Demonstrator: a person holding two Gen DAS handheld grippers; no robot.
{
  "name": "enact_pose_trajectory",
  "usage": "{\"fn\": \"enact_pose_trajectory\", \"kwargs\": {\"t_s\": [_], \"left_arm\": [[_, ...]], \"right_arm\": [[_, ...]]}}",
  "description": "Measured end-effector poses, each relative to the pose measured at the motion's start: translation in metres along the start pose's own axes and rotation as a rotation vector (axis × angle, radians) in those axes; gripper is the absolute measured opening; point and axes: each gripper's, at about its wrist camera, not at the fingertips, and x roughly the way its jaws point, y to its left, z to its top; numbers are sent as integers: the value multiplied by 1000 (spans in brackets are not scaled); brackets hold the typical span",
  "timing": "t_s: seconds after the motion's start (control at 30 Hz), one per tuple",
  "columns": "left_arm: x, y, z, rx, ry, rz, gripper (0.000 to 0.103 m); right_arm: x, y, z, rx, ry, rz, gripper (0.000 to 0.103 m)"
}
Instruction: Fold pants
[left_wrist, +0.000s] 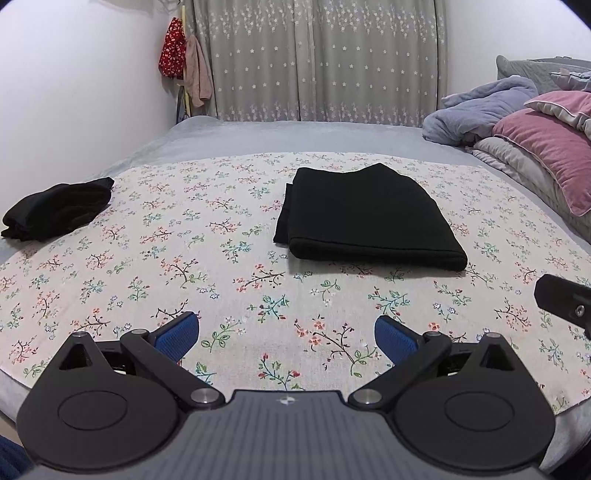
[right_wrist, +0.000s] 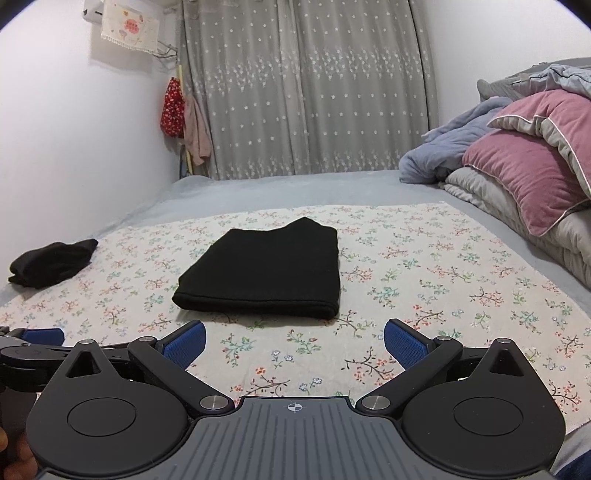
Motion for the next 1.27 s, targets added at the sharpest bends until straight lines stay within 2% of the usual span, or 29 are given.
{"fn": "enact_pose_trajectory", "kwargs": {"t_s": [1.27], "left_arm": [[-7, 0, 0, 5, -22, -21, 101]], "right_arm": [[4, 7, -8, -34, 20, -1, 103]]}}
